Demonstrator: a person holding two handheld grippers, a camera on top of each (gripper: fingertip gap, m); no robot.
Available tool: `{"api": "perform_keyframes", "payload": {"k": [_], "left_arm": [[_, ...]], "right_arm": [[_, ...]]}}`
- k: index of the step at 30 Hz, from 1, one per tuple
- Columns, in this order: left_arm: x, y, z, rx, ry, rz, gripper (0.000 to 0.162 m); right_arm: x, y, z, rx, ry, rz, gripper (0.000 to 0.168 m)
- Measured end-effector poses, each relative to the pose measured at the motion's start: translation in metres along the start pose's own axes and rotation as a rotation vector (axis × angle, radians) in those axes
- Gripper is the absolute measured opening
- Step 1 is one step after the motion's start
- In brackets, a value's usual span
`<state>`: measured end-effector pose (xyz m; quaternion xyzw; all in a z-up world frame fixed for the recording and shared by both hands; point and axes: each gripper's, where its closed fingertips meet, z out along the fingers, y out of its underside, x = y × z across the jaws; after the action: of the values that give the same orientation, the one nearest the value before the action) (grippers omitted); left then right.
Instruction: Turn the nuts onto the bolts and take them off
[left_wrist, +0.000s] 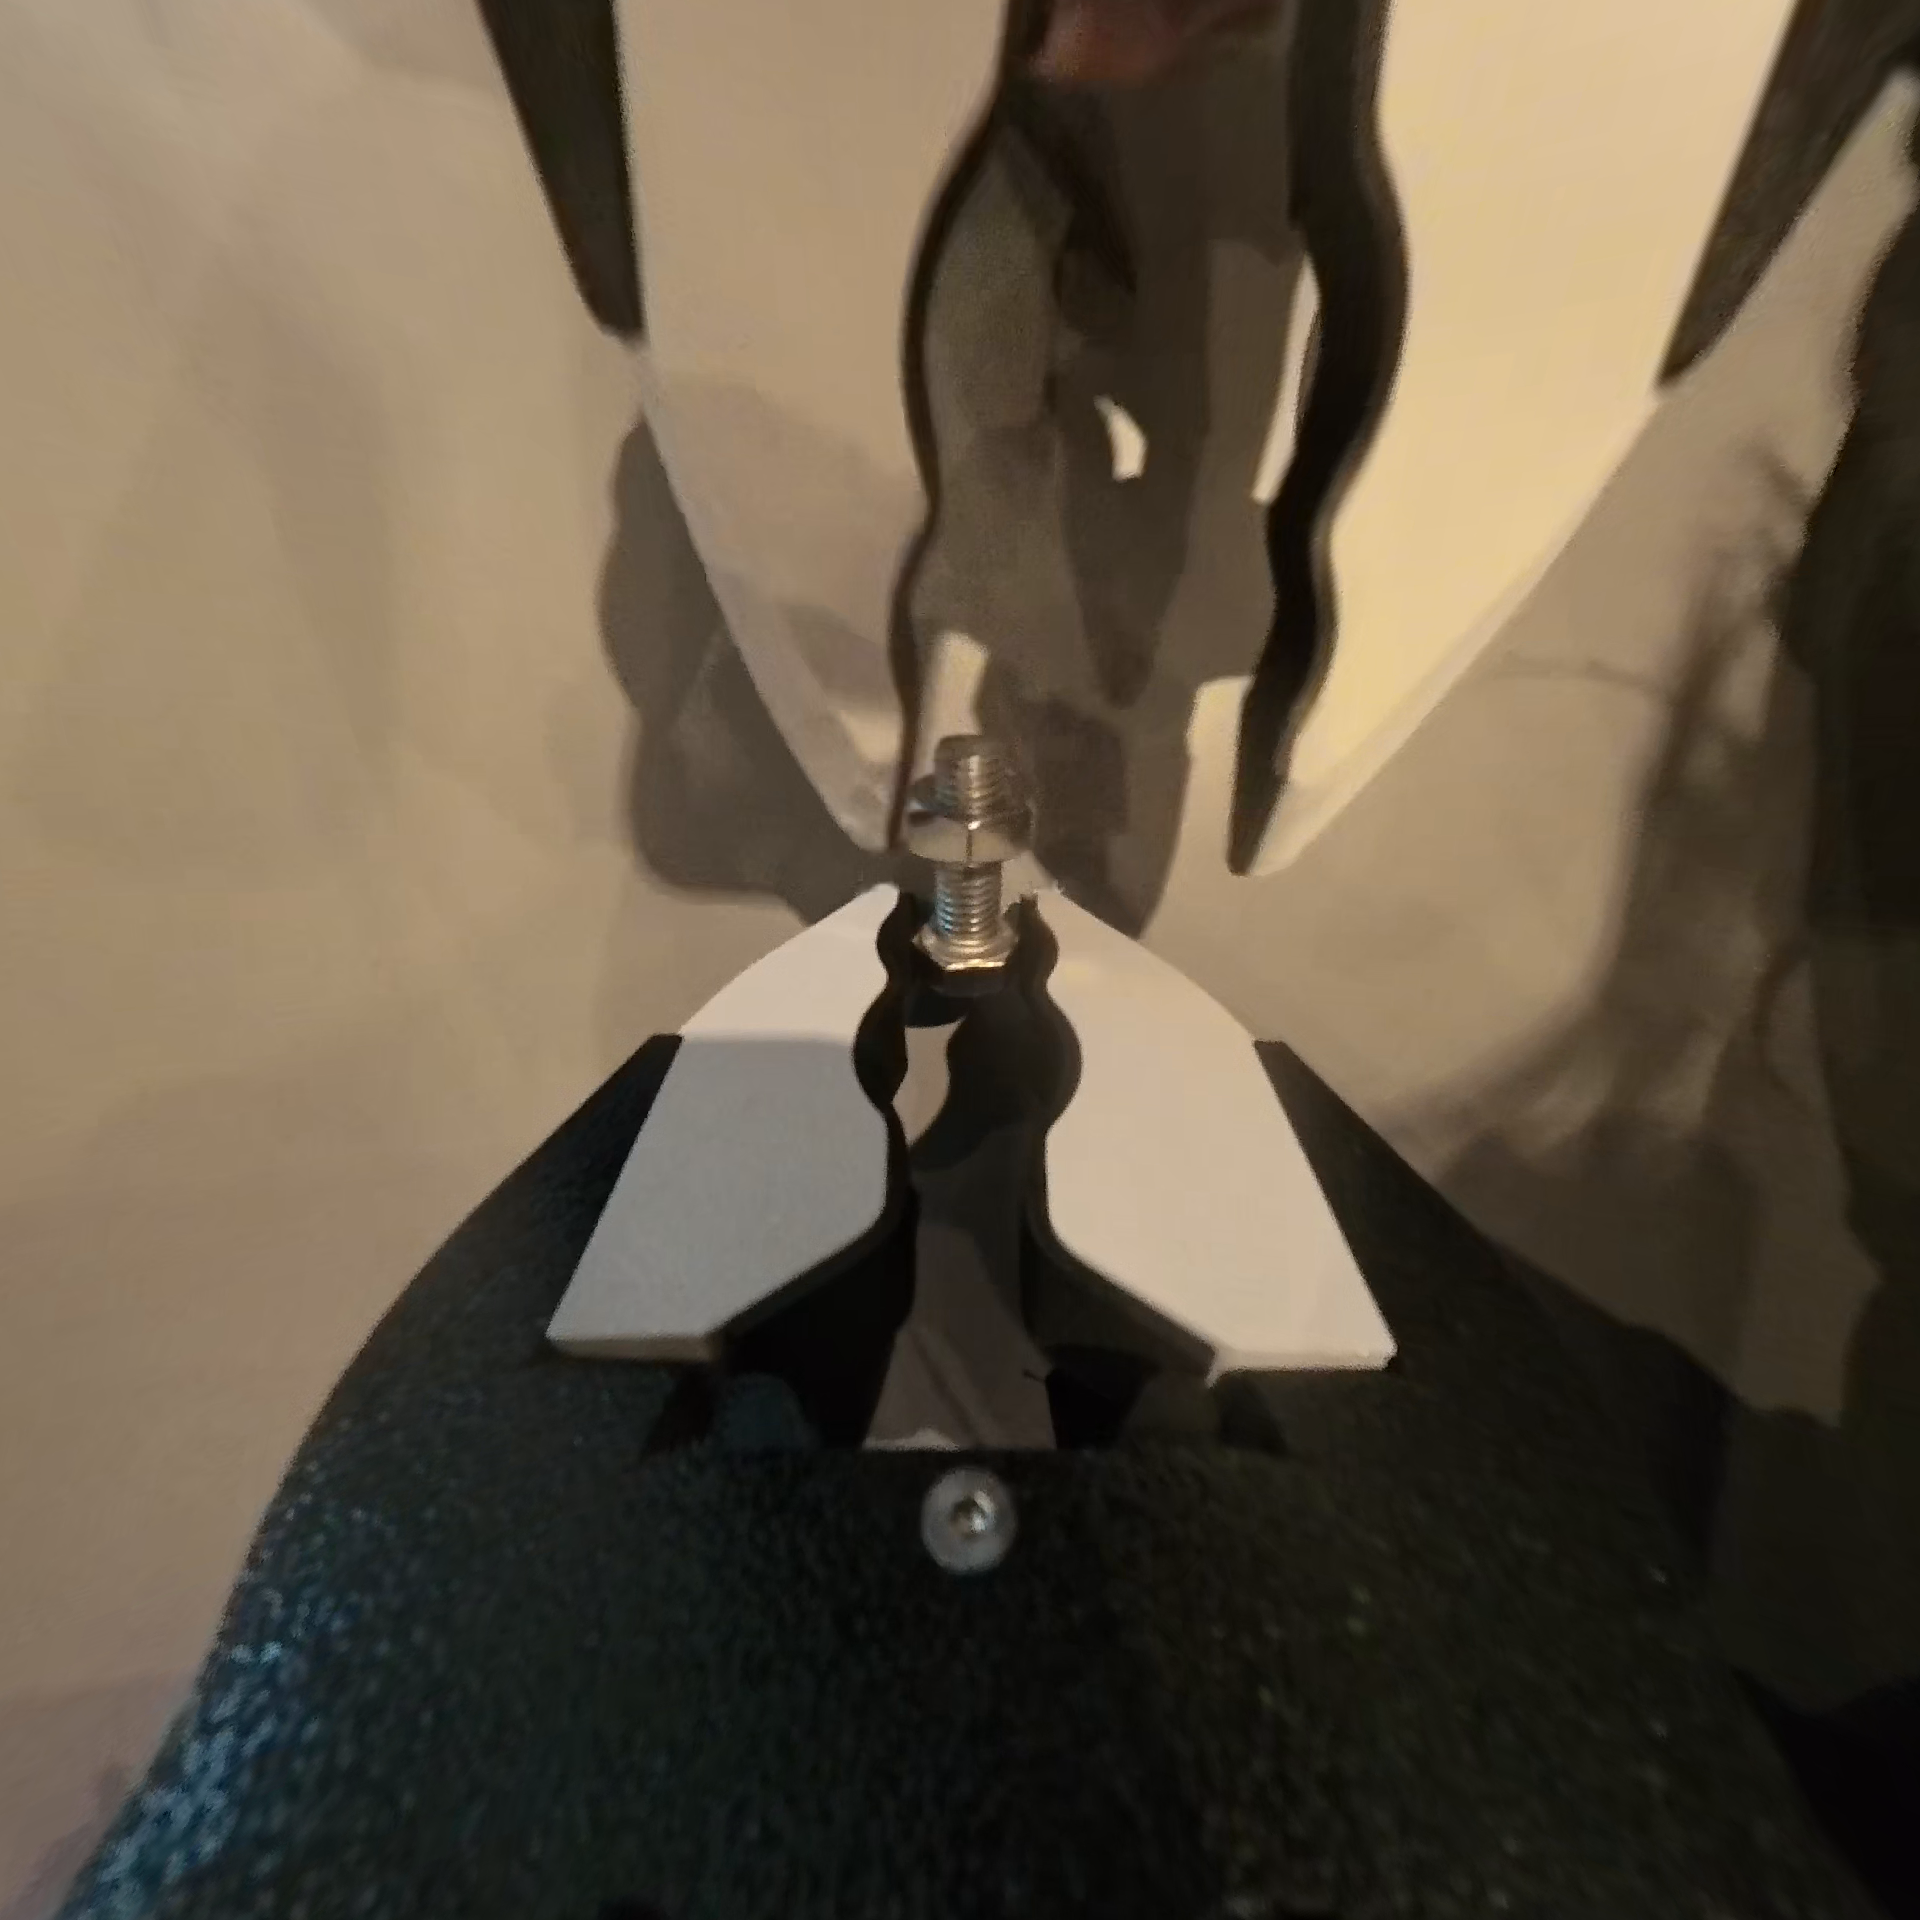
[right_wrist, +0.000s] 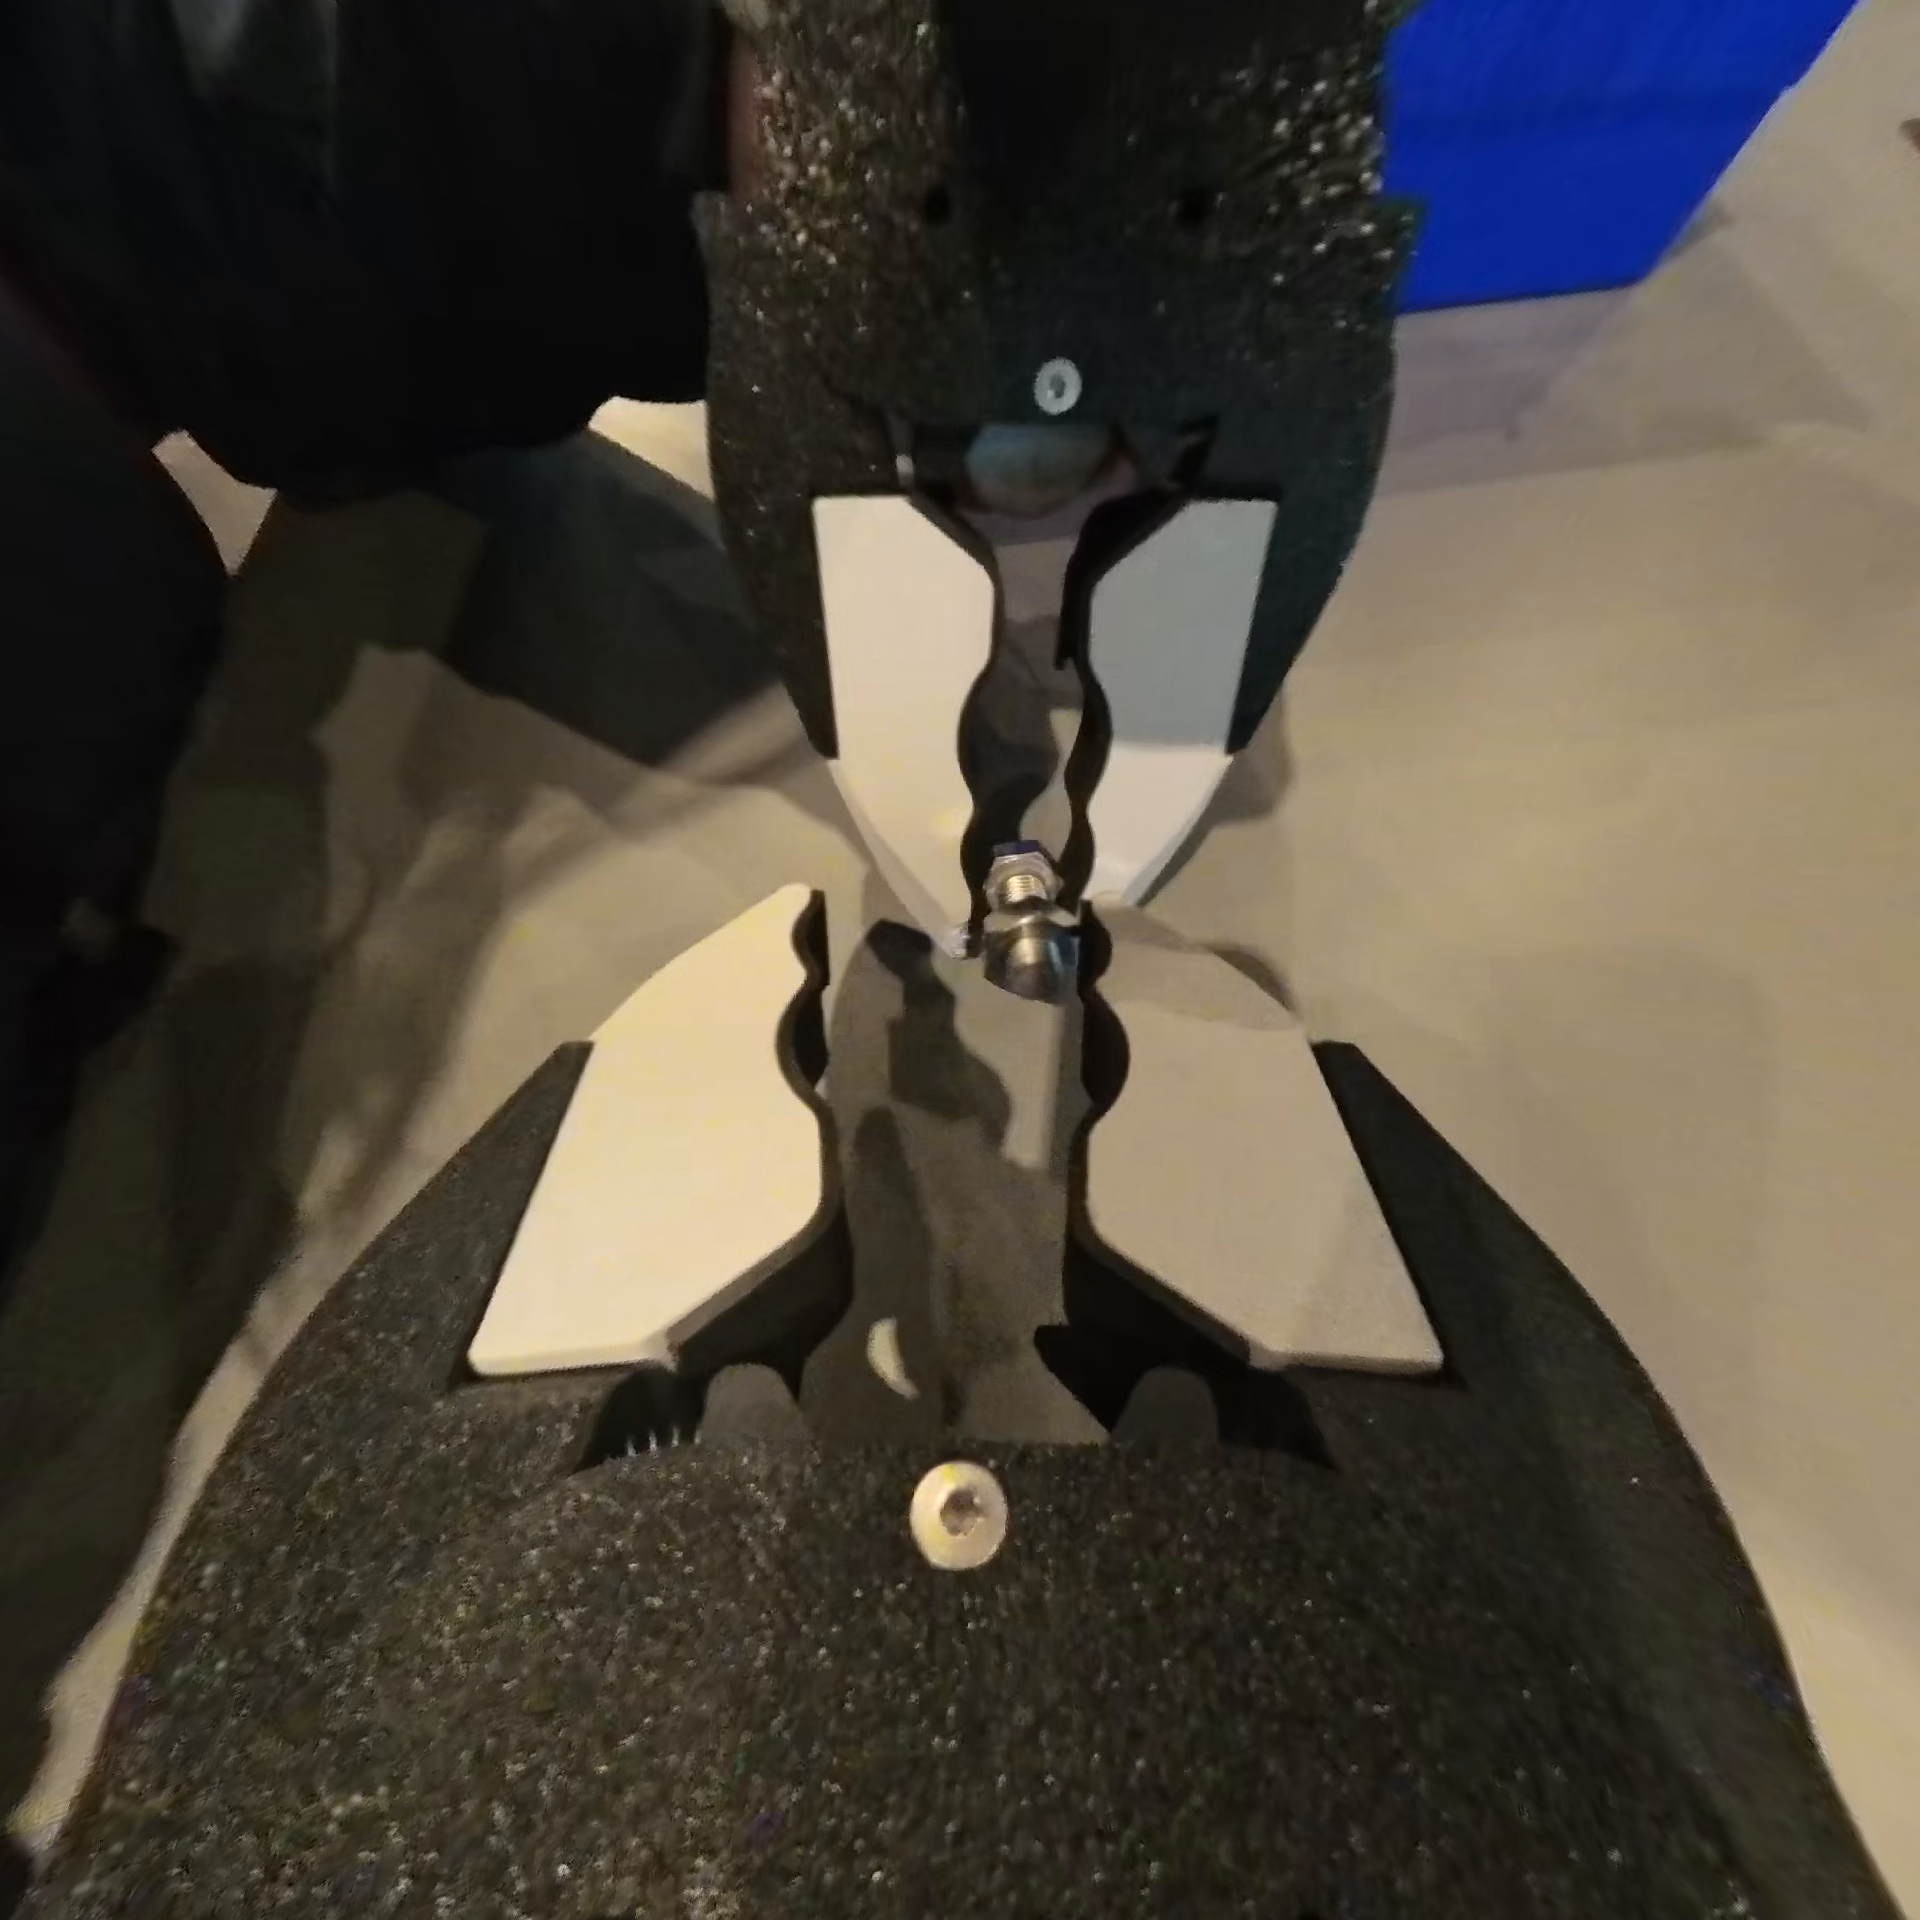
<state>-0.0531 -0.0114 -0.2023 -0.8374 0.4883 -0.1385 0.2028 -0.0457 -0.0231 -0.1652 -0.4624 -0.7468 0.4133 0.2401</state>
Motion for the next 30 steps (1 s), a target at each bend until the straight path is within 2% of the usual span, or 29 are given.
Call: {"api": "perform_keyframes", "payload": {"k": [1, 3, 5, 7, 9, 11, 12, 16, 17, 20, 21, 23, 25, 27, 29, 30], "left_arm": [[0.000, 0.000, 0.000, -0.001, 0.000, 0.003, 0.019], [0.000, 0.000, 0.000, 0.000, -0.001, 0.003, 0.019], [0.000, 0.000, 0.000, 0.003, 0.002, 0.000, 0.019], [0.000, 0.000, 0.000, 0.005, 0.004, 0.000, 0.019], [0.000, 0.000, 0.000, 0.006, 0.005, 0.000, 0.019], [0.000, 0.000, 0.001, 0.008, 0.004, 0.002, 0.019], [0.000, 0.000, 0.001, 0.010, 0.003, 0.003, 0.019], [0.000, 0.000, 0.001, 0.009, 0.004, 0.002, 0.018], [0.000, 0.000, 0.001, 0.007, 0.002, 0.004, 0.019], [0.001, 0.000, 0.001, 0.007, 0.003, 0.006, 0.018], [0.001, 0.000, 0.001, 0.010, 0.005, 0.008, 0.019], [0.001, 0.000, 0.001, 0.012, 0.008, 0.000, 0.019], [0.001, 0.000, 0.001, 0.010, 0.009, 0.002, 0.019], [0.001, 0.000, 0.001, 0.009, 0.009, 0.001, 0.018], [0.001, 0.000, 0.001, 0.011, 0.010, 0.000, 0.018], [0.001, 0.000, 0.001, 0.013, 0.010, 0.000, 0.018]], "right_arm": [[-0.004, -0.001, 0.000, -0.005, -0.008, -0.015, 0.048], [-0.021, -0.007, -0.007, 0.019, -0.097, -0.064, 0.017], [-0.015, -0.012, -0.010, 0.049, -0.042, -0.073, 0.022], [-0.002, -0.007, -0.007, 0.026, 0.035, -0.075, 0.040], [0.000, -0.002, -0.001, -0.005, 0.046, -0.079, 0.048], [-0.010, 0.000, 0.001, -0.031, -0.005, -0.092, 0.044], [-0.024, -0.001, -0.002, -0.030, -0.091, -0.108, 0.042], [-0.008, -0.007, -0.005, 0.012, 0.010, -0.096, 0.033], [-0.003, -0.005, -0.003, 0.003, 0.038, -0.090, 0.045], [-0.008, 0.003, 0.002, -0.055, 0.015, -0.092, 0.028], [-0.023, 0.001, -0.003, -0.047, -0.074, -0.118, 0.022], [-0.024, -0.009, -0.010, 0.018, -0.056, -0.123, 0.011], [-0.010, -0.009, -0.010, 0.024, 0.027, -0.114, 0.034], [-0.004, -0.005, -0.005, -0.003, 0.049, -0.104, 0.047], [-0.011, 0.001, 0.000, -0.047, 0.009, -0.105, 0.046], [-0.026, 0.002, -0.003, -0.055, -0.078, -0.124, 0.043]]}}
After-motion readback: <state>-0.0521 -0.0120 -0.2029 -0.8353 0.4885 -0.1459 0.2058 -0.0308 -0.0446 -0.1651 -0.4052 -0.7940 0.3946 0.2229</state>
